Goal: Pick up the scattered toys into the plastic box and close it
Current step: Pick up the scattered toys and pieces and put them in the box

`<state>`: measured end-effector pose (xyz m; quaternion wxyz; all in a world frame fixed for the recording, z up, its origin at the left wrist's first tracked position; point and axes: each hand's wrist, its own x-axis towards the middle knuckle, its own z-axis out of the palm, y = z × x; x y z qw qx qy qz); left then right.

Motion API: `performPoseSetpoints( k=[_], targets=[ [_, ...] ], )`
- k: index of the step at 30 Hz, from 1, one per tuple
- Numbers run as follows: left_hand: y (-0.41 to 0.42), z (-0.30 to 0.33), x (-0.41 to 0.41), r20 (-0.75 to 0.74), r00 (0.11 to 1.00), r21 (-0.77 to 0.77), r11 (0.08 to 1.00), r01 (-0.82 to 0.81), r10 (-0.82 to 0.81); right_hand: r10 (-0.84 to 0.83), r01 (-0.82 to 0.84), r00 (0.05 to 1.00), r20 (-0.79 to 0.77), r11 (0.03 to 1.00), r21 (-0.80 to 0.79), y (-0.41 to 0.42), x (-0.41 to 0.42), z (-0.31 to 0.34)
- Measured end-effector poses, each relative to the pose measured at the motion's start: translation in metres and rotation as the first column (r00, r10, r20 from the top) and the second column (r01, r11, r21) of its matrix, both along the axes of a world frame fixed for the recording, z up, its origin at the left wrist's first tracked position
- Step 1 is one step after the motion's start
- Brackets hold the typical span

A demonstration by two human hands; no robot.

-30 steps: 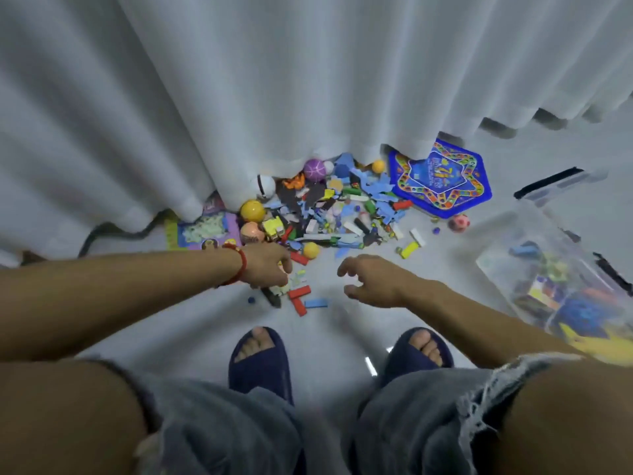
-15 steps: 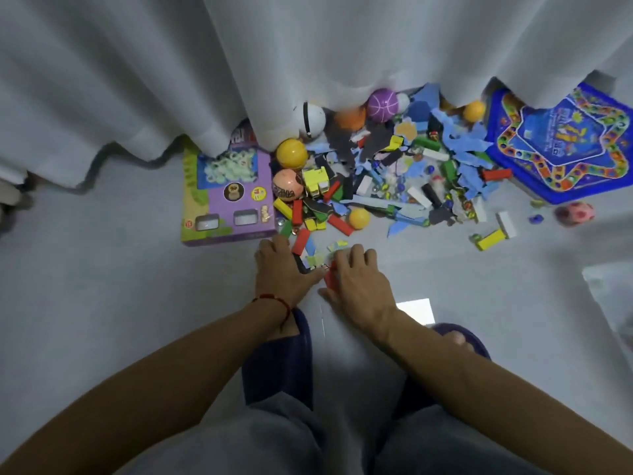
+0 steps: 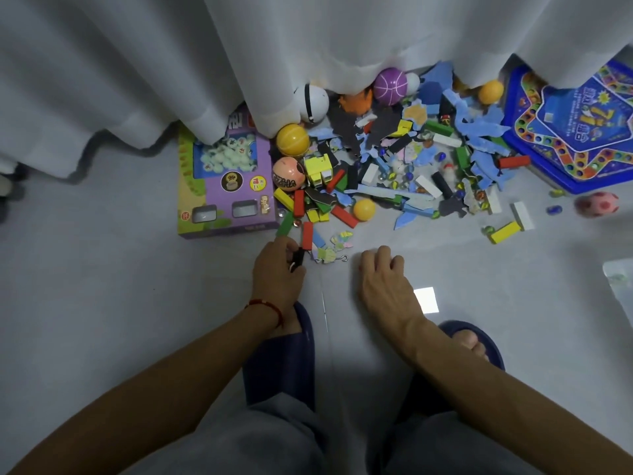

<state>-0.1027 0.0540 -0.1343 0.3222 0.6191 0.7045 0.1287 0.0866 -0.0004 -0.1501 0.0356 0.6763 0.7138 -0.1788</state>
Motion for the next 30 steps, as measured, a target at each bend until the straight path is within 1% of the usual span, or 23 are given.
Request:
performPoseSetpoints(
  k=[2,4,6,7,8,9,10,11,13,14,15,16,18,21,23,24,25,27,28,30],
  targets=[
    [0.001,0.002,-0.001,0.027,0.999,-0.014,0.999,-0.032,0.032,0.015,-0.015,1.0,0.002,1.0,-0.002,0.0,0.002,0.0],
    [-0.001,0.004,0.0,0.063,0.993,-0.057,0.994,-0.092,0.095,0.013,-0.012,0.999,-0.036,1.0,0.022,0.0,0.005,0.0],
    [-0.002,0.006,0.0,0.11,0.979,-0.099,0.982,-0.163,0.173,-0.03,0.038,0.99,-0.14,0.998,0.055,0.003,0.009,0.004],
    [-0.002,0.006,0.0,0.118,0.973,-0.11,0.976,-0.186,0.199,-0.091,0.108,0.965,-0.247,0.993,0.053,0.005,0.011,0.007],
    [-0.002,0.007,-0.001,0.125,0.968,-0.118,0.972,-0.202,0.216,-0.184,0.209,0.906,-0.381,0.978,0.025,0.007,0.014,0.012],
    [-0.002,0.008,-0.002,0.136,0.963,-0.13,0.968,-0.213,0.231,-0.289,0.308,0.813,-0.505,0.95,-0.048,0.009,0.017,0.017],
    [-0.001,0.008,-0.003,0.153,0.956,-0.148,0.962,-0.228,0.25,-0.397,0.375,0.7,-0.594,0.912,-0.167,0.012,0.018,0.022],
    [0.0,0.01,-0.005,0.17,0.948,-0.163,0.956,-0.243,0.27,-0.497,0.405,0.587,-0.639,0.864,-0.3,0.016,0.018,0.027],
    [0.003,0.013,-0.009,0.232,0.926,-0.181,0.948,-0.261,0.299,-0.642,0.392,0.375,-0.669,0.764,-0.513,0.02,0.017,0.036],
    [0.005,0.017,-0.012,0.281,0.91,-0.183,0.948,-0.261,0.305,-0.661,0.358,0.312,-0.682,0.747,-0.56,0.022,0.015,0.039],
    [0.008,0.021,-0.016,0.324,0.896,-0.166,0.951,-0.26,0.302,-0.651,0.319,0.295,-0.699,0.757,-0.57,0.023,0.014,0.042],
    [0.011,0.027,-0.022,0.339,0.895,-0.136,0.957,-0.257,0.289,-0.625,0.282,0.321,-0.712,0.78,-0.558,0.022,0.013,0.044],
    [0.02,0.034,-0.044,0.285,0.912,-0.046,0.954,-0.296,0.296,-0.562,0.214,0.386,-0.732,0.826,-0.521,0.02,0.009,0.048],
    [0.024,0.042,-0.099,0.068,0.953,0.016,0.954,-0.298,0.297,-0.492,0.133,0.472,-0.732,0.86,-0.492,0.015,-0.003,0.049],
    [0.017,0.049,-0.133,-0.049,0.933,-0.011,0.933,-0.359,0.358,-0.43,0.099,0.55,-0.716,0.885,-0.455,0.014,-0.013,0.049],
    [0.006,0.054,-0.146,-0.098,0.922,-0.026,0.925,-0.378,0.374,-0.397,0.082,0.575,-0.715,0.898,-0.432,0.013,-0.017,0.049],
    [-0.004,0.056,-0.157,-0.157,0.9,-0.009,0.911,-0.412,0.406,-0.368,0.068,0.591,-0.718,0.91,-0.41,0.012,-0.022,0.049],
    [-0.025,0.059,-0.171,-0.14,0.861,0.052,0.872,-0.486,0.488,-0.314,0.044,0.606,-0.731,0.931,-0.363,0.011,-0.03,0.049],
    [-0.031,0.056,-0.176,-0.117,0.867,0.045,0.874,-0.483,0.485,-0.286,0.031,0.613,-0.736,0.94,-0.34,0.01,-0.032,0.049],
    [-0.03,0.045,-0.176,-0.147,0.906,0.019,0.917,-0.398,0.396,-0.233,0.0,0.63,-0.74,0.954,-0.3,0.009,-0.037,0.05]
  ],
)
